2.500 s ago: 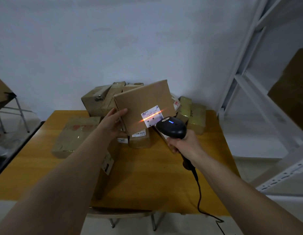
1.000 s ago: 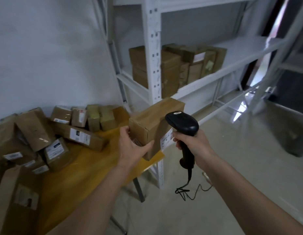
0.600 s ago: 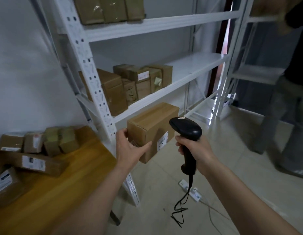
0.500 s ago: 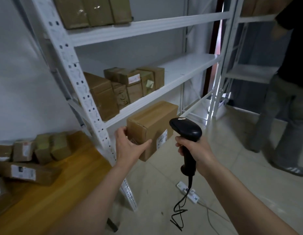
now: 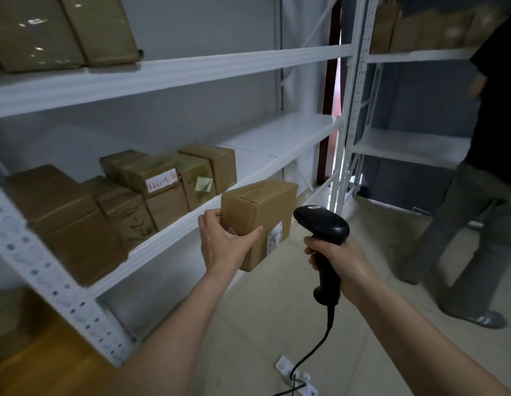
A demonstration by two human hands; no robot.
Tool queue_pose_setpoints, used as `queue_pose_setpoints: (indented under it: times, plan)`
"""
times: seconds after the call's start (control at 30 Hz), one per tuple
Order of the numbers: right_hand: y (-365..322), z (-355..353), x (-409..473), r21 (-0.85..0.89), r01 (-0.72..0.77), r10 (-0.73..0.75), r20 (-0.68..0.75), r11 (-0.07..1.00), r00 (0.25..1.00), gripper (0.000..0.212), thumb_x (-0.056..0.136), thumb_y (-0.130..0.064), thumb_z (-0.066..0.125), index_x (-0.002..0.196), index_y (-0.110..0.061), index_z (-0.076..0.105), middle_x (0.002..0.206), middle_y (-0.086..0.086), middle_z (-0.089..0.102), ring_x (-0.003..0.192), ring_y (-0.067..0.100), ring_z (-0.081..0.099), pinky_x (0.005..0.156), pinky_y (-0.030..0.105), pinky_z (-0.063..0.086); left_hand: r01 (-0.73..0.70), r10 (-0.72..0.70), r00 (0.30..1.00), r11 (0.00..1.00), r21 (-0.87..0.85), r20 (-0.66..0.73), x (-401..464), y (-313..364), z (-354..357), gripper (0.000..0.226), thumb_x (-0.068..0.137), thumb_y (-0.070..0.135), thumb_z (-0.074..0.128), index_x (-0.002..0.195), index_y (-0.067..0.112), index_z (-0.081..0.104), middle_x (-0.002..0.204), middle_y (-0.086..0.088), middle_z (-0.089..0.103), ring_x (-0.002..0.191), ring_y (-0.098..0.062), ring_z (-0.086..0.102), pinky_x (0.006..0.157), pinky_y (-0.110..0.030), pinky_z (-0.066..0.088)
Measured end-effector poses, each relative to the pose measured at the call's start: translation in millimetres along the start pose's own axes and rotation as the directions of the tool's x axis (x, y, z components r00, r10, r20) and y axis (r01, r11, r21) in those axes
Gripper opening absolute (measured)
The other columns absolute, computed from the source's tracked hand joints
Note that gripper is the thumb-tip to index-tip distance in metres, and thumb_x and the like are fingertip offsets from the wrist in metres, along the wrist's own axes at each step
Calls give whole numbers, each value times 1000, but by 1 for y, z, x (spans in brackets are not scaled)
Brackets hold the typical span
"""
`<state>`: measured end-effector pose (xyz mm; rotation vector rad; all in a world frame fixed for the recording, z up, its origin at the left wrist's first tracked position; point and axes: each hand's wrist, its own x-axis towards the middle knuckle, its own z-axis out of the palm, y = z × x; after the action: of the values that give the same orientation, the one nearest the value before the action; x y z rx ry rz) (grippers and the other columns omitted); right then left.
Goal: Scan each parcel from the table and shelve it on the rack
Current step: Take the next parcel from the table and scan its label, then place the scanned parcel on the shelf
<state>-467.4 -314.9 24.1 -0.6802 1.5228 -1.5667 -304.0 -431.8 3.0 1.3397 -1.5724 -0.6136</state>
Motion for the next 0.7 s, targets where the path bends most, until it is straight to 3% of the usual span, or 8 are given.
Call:
queue_pose_setpoints:
  times: [0.13, 0.23, 0.4, 0.57, 0.7]
  plan:
    - [-18, 7, 59, -1, 28, -28, 8, 1000, 1000, 7, 81, -1, 70, 86, -2, 65, 67, 12, 65, 52, 21, 54, 55, 31, 47, -5, 6, 998, 1000, 23, -56, 55, 5, 30, 77, 52, 47, 89, 107, 29, 39, 113, 9, 45, 110, -14, 47, 95, -32, 43]
    - [-23, 10, 94, -1, 25, -25, 21, 1000, 999, 7, 80, -2, 71, 85, -1, 66, 67, 12, 66, 53, 21, 54, 56, 32, 47, 15, -15, 999, 1000, 1, -40, 86, 13, 51, 79, 55, 45, 90, 113, 27, 40, 115, 10, 40, 109, -11, 44, 87, -24, 37]
    - [-28, 9, 134, 0, 7, -7, 61, 1000, 998, 6, 83, -1, 68, 86, -1, 63, 69, 14, 63, 54, 21, 52, 59, 33, 46, 33, -32, 997, 999, 24, -66, 115, 34, 89, 86, 56, 49, 89, 123, 22, 42, 114, 11, 41, 106, -9, 42, 82, -23, 34]
    - [-43, 18, 180, 54, 1, -9, 132, 999, 991, 6, 84, 0, 67, 87, -2, 63, 67, 12, 61, 55, 20, 52, 60, 34, 45, 99, -81, 978, 991, 87, -190, 149, 50, 112, 90, 54, 55, 87, 123, 18, 42, 122, 3, 46, 112, -16, 48, 82, -25, 37]
    - [-54, 27, 219, 59, -33, 19, 226, 998, 974, 10, 83, -1, 69, 91, 0, 63, 69, 12, 63, 57, 20, 55, 60, 33, 47, 194, -132, 934, 968, 161, -333, 172, 53, 129, 92, 53, 58, 86, 121, 16, 42, 123, 0, 43, 117, -19, 47, 93, -34, 42]
